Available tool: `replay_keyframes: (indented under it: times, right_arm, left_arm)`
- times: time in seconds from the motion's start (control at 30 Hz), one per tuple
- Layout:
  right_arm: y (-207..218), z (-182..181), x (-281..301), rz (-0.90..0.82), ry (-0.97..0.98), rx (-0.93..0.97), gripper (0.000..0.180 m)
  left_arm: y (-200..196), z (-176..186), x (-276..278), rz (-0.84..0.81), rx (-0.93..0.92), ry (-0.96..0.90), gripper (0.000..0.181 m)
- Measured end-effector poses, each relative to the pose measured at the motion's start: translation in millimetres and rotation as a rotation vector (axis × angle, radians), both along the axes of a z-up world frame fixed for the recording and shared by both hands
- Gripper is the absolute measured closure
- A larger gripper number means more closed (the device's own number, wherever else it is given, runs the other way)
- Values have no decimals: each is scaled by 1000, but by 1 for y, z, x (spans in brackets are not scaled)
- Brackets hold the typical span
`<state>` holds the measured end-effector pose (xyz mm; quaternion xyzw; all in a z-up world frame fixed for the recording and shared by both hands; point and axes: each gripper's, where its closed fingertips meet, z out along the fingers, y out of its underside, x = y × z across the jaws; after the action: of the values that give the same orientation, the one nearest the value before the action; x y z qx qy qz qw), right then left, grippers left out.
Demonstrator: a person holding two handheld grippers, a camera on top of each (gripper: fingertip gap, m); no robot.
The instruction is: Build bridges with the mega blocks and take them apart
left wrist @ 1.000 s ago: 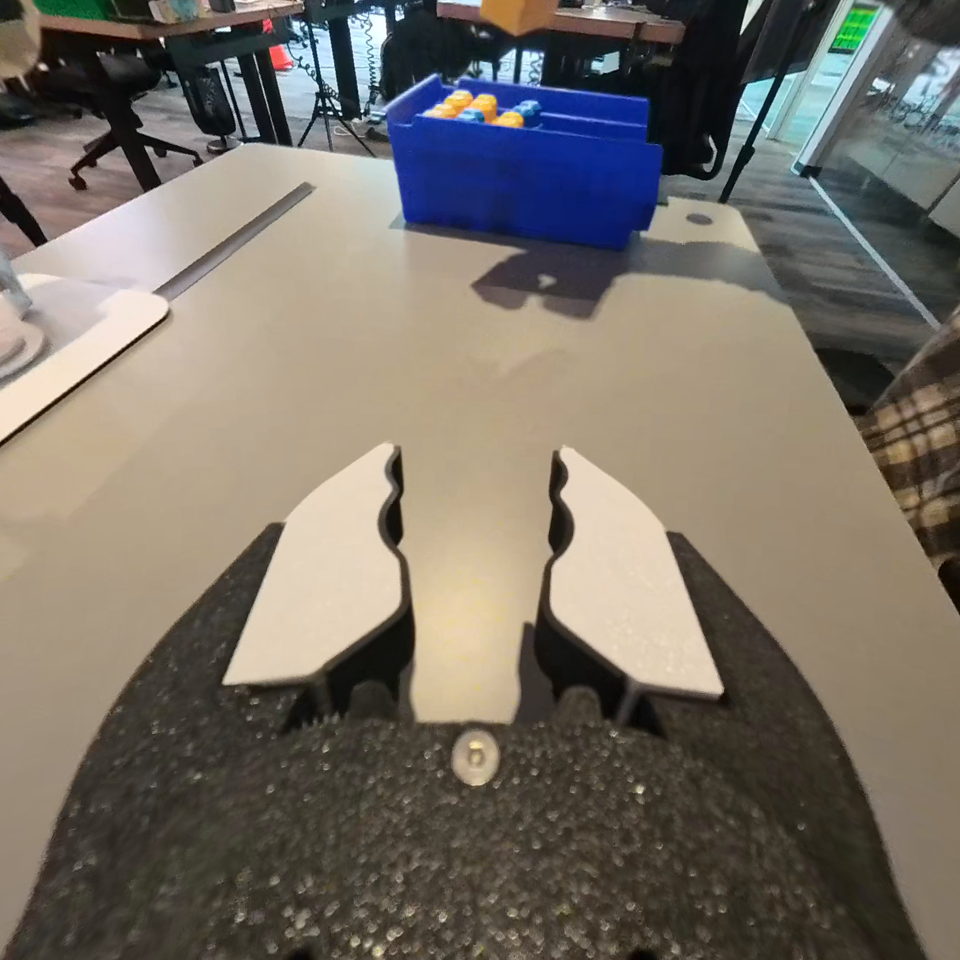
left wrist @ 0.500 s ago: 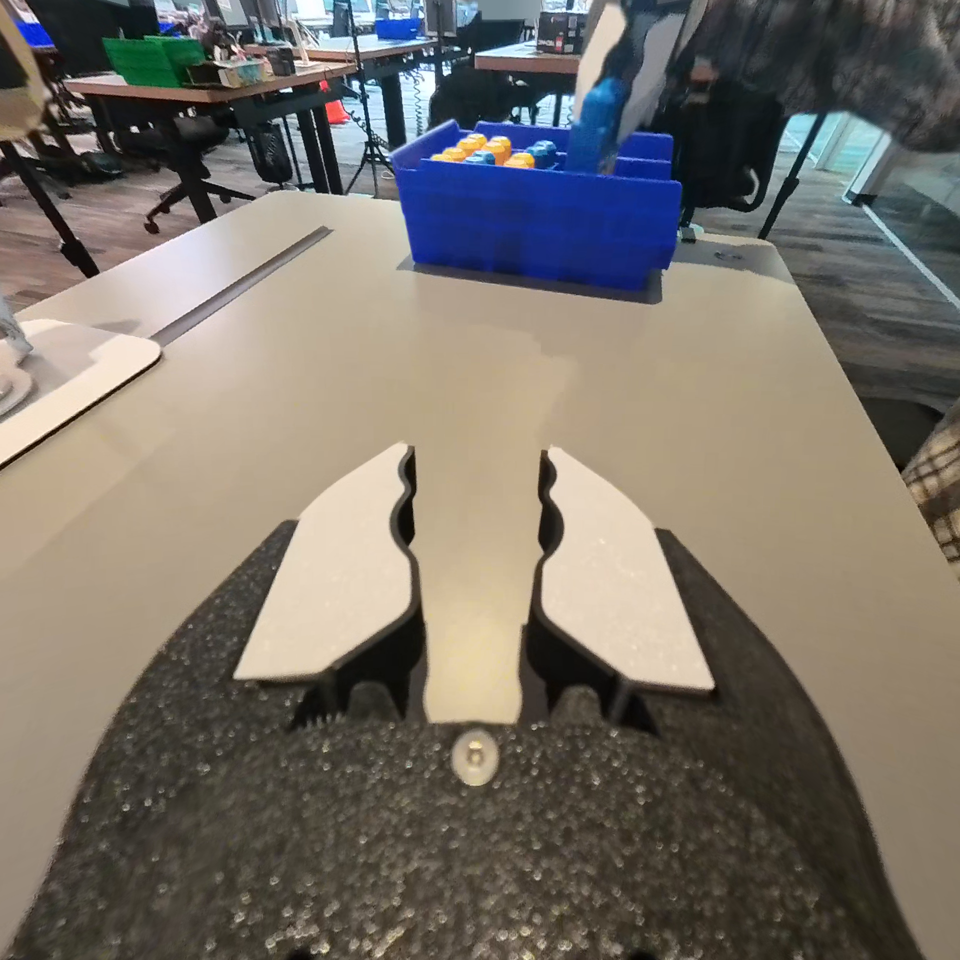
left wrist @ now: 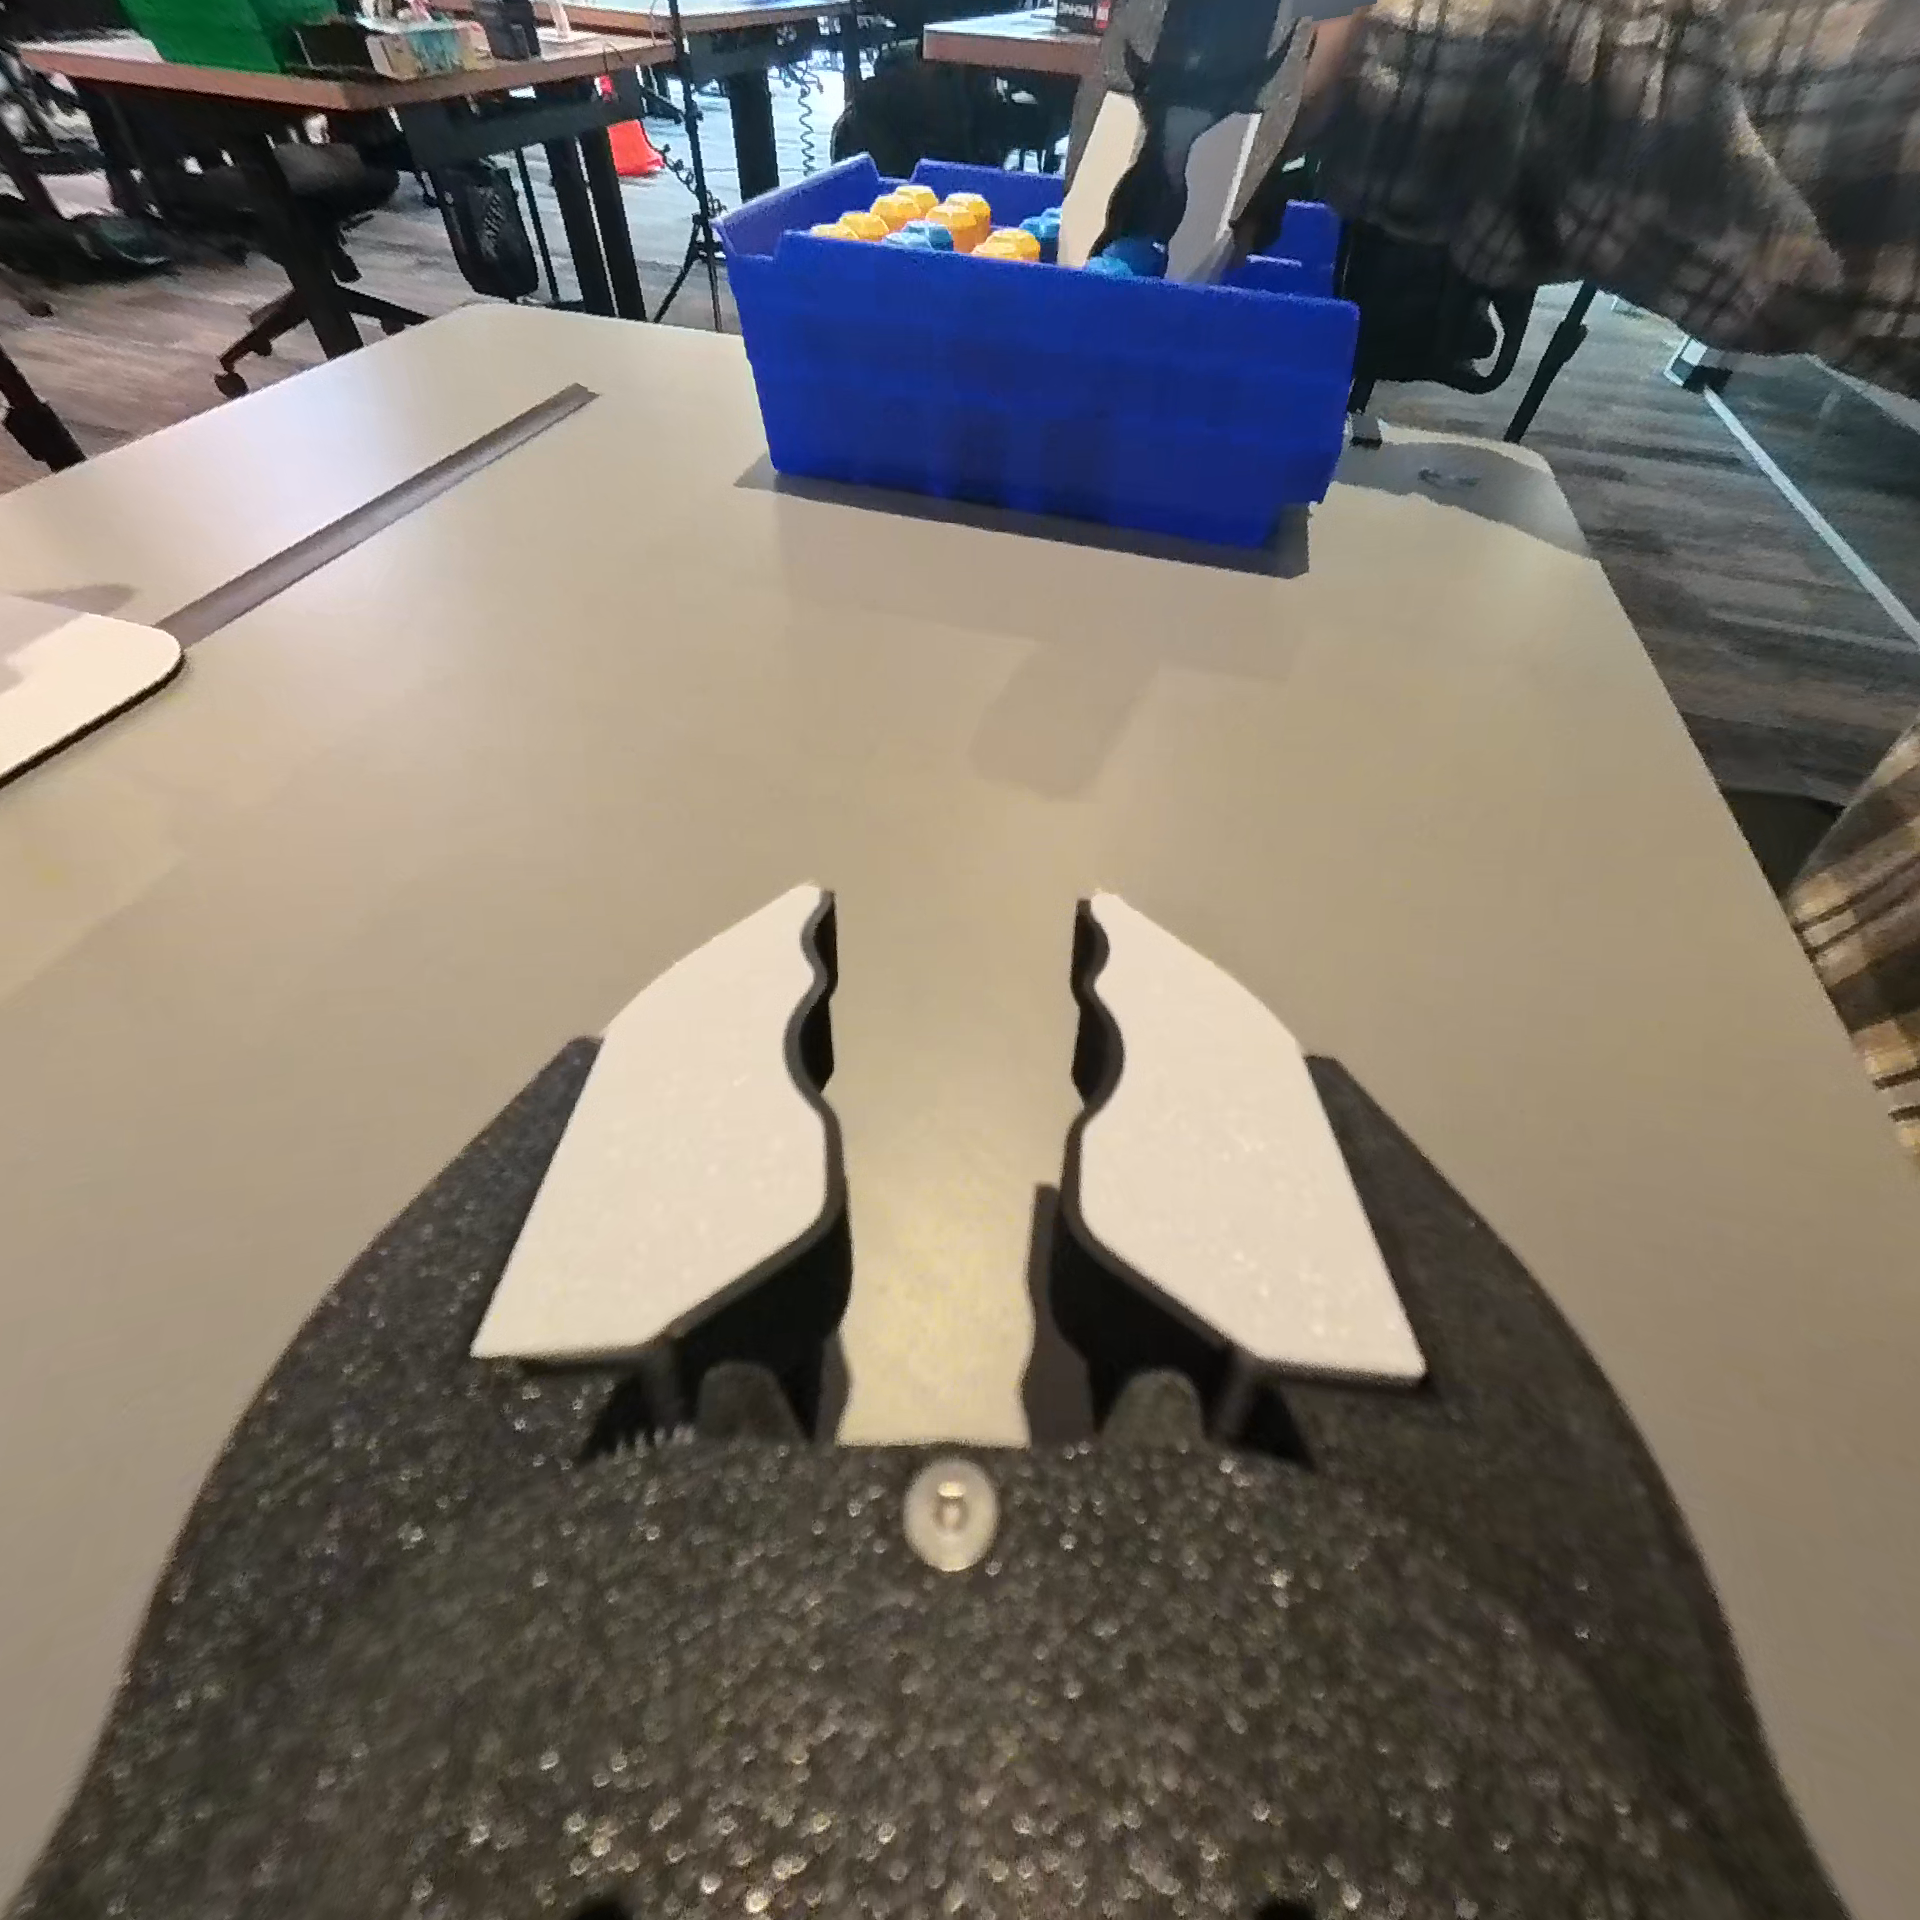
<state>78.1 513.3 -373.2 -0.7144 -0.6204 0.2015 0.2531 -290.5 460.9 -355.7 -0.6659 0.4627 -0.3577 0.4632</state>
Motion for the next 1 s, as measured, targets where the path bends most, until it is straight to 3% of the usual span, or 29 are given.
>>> replay_keyframes:
  times: [0.43, 0.7, 1.0]
  right_arm:
    - [2, 18, 18, -41, -85, 22, 131]
    - [-3, 16, 30, -87, -166, 23, 146]
    - [1, 12, 22, -7, -205, 16, 148]
  left_arm:
    - [-5, 0, -1, -19, -18, -8, 138]
    - [-14, 0, 1, -46, -13, 7, 137]
    - [-16, -1, 0, -49, -8, 21, 137]
